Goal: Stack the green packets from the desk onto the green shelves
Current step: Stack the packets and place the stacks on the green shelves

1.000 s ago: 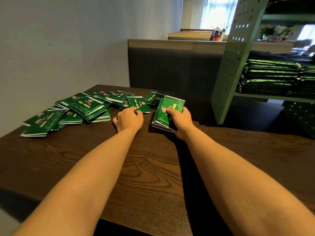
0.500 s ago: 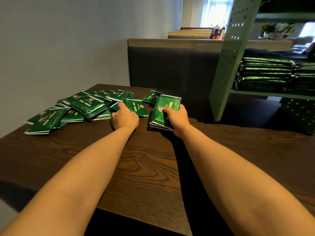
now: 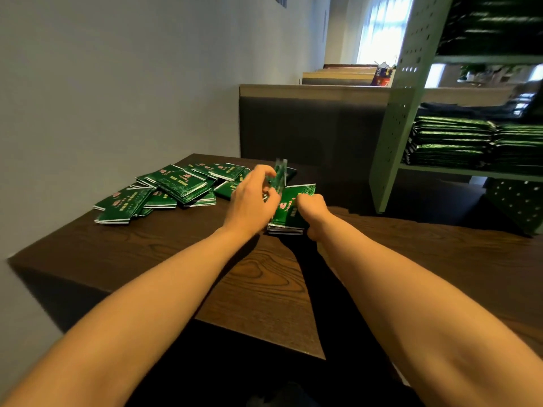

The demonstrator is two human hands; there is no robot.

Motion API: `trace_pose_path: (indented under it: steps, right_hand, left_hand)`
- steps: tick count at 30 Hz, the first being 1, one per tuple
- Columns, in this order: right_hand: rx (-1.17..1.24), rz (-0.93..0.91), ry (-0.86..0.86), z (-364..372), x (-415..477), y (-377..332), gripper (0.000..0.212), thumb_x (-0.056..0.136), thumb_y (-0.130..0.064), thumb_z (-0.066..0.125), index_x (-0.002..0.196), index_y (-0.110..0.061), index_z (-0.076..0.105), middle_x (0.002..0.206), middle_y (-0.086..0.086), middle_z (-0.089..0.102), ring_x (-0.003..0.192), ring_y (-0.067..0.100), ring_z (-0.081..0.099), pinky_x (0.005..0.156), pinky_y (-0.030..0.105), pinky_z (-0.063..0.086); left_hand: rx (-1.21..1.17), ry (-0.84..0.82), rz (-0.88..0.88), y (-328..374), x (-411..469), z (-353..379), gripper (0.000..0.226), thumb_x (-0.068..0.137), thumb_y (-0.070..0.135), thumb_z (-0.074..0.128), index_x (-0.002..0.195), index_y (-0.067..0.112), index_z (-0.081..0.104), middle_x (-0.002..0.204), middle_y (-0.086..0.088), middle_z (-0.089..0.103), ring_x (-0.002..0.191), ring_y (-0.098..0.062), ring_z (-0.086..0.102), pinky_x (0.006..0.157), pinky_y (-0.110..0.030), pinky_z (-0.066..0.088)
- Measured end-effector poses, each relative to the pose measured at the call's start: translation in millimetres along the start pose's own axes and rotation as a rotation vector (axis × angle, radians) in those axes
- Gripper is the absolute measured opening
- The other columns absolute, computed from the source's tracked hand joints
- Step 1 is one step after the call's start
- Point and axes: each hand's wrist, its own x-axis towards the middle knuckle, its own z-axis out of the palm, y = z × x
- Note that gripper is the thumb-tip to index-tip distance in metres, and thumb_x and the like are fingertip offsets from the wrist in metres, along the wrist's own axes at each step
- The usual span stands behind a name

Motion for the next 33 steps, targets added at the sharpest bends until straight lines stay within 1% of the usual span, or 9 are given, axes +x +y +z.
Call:
trace_pose_path:
  steps: [2,5,7,12,14,19,23,28,33]
  right_hand:
    - [0.163,0.069,-0.11,0,-13,-6,0.032,0.105,-0.024,0.042,0.118,-0.007,0.066,0.1,0.018,0.069,0.087,0.032,0.069,0.074,0.041,0.058]
    - [0.374,0.144,-0.283,-6,-21,-6,0.073,0.106,-0.065,0.024,0.104,-0.011,0.073,0.094,0.017,0.073,0.092,0.032,0.067,0.074,0.041,0.053]
    - [0.394,0.16,-0.294,-9,-20,-3,0.075,0.103,-0.07,0.027,0.1,-0.011,0.073,0.088,0.013,0.075,0.09,0.028,0.068,0.075,0.04,0.054]
    - [0.223,0.095,-0.21,-3,-16,-2,0.015,0.103,-0.016,0.054,0.106,-0.006,0.065,0.084,0.013,0.067,0.078,0.026,0.067,0.064,0.037,0.054]
    - [0.206,0.078,-0.161,0,-12,-2,0.016,0.1,-0.008,0.056,0.112,-0.003,0.064,0.088,0.015,0.069,0.079,0.028,0.068,0.064,0.039,0.054]
    - [0.11,-0.066,-0.063,5,9,6,0.016,0.1,-0.006,0.055,0.092,-0.018,0.061,0.095,0.009,0.071,0.082,0.025,0.071,0.078,0.041,0.059]
    - [0.104,-0.137,-0.073,0,17,13,0.012,0.101,-0.006,0.057,0.102,-0.017,0.063,0.102,0.009,0.073,0.083,0.021,0.072,0.072,0.036,0.059]
    - [0.15,-0.145,-0.139,-8,18,14,0.018,0.102,-0.004,0.055,0.095,-0.019,0.06,0.096,0.007,0.071,0.087,0.025,0.072,0.092,0.049,0.059]
    - [0.155,-0.149,-0.137,-7,19,15,0.014,0.1,-0.006,0.056,0.095,-0.018,0.062,0.101,0.01,0.073,0.101,0.032,0.073,0.099,0.052,0.057]
  left_hand:
    - [0.041,-0.082,0.116,6,-9,2,0.023,0.088,0.01,0.062,0.109,0.014,0.055,0.092,0.006,0.052,0.078,-0.014,0.053,0.069,-0.035,0.048]
    - [0.082,-0.182,0.211,8,-23,8,0.021,0.086,0.018,0.066,0.102,0.017,0.053,0.093,0.005,0.054,0.081,-0.017,0.056,0.071,-0.042,0.052]
    - [0.094,-0.219,0.242,6,-28,10,0.019,0.086,0.022,0.069,0.097,0.017,0.054,0.092,0.004,0.054,0.08,-0.018,0.056,0.07,-0.042,0.051]
    - [0.054,-0.17,0.293,3,-32,9,0.016,0.078,0.02,0.064,0.089,0.016,0.052,0.086,0.004,0.051,0.078,-0.016,0.048,0.067,-0.033,0.044]
    - [0.034,-0.1,0.228,-1,-30,7,0.019,0.076,0.018,0.058,0.093,0.013,0.053,0.088,0.004,0.049,0.082,-0.016,0.045,0.069,-0.031,0.041]
    - [0.174,-0.118,-0.205,-37,-17,13,0.035,0.087,0.022,0.059,0.121,0.018,0.053,0.115,0.0,0.055,0.109,-0.022,0.051,0.09,-0.041,0.045]
    - [0.345,-0.277,-0.52,-60,1,20,0.065,0.093,0.041,0.055,0.15,0.025,0.029,0.145,-0.01,0.04,0.133,-0.032,0.038,0.106,-0.048,0.033]
    - [0.547,-0.442,-0.657,-78,7,34,0.073,0.094,0.066,0.035,0.156,0.041,0.006,0.156,-0.023,0.025,0.144,-0.04,0.021,0.112,-0.053,0.017]
    - [0.472,-0.375,-0.656,-82,8,35,0.048,0.095,0.062,0.039,0.137,0.039,0.049,0.153,-0.012,0.037,0.148,-0.038,0.016,0.115,-0.054,0.012]
